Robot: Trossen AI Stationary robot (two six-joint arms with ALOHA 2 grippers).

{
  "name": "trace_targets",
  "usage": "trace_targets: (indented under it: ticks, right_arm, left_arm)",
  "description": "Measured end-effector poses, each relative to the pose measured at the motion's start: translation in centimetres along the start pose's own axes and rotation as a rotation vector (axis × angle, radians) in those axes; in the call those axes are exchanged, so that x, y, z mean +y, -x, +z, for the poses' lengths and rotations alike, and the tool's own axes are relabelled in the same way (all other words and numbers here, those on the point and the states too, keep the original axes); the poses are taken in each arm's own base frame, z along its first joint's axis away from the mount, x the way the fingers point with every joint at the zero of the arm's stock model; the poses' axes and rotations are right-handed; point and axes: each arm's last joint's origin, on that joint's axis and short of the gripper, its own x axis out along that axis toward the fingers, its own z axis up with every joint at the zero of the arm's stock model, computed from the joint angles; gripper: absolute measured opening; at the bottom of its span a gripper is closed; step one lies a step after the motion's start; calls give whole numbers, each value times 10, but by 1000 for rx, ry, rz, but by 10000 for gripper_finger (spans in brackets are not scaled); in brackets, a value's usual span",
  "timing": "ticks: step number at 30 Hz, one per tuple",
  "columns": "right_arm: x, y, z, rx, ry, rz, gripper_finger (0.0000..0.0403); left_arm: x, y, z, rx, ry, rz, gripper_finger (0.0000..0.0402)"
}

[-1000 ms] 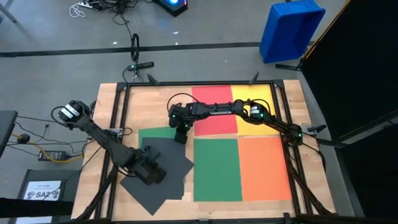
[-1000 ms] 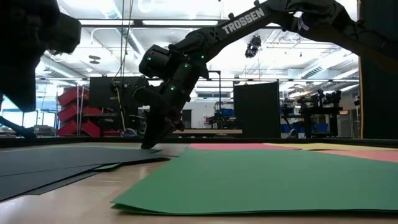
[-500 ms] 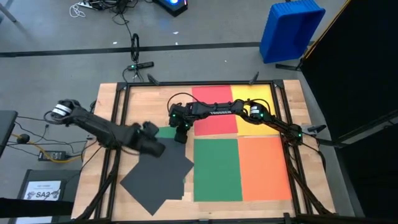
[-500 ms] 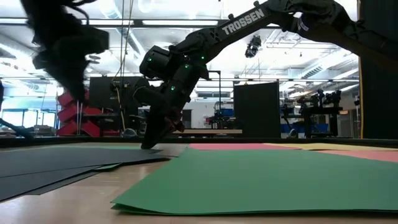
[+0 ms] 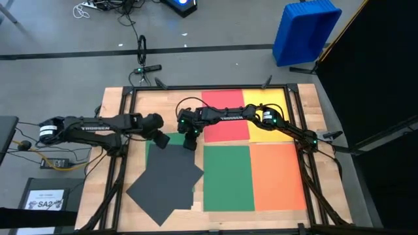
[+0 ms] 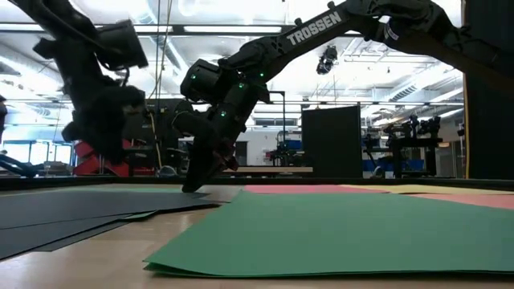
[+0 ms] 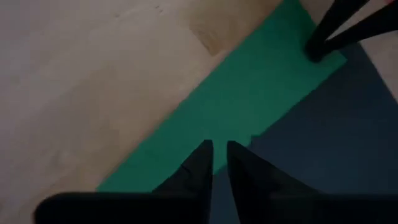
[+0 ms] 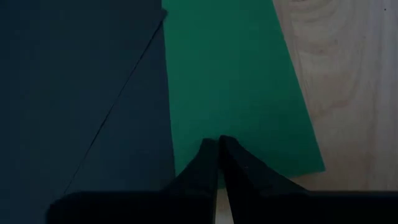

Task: Organize paper
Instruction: Stack the green colored paper on top of the green colored papers

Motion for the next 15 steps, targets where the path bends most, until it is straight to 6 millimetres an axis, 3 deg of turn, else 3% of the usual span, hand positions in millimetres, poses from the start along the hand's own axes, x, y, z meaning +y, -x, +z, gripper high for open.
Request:
trace_targets:
  ticks: [15]
  right_arm:
    - [1,0,0,3,0,21,0]
  left_arm:
    - [20,-45,16,175,-25,148,193]
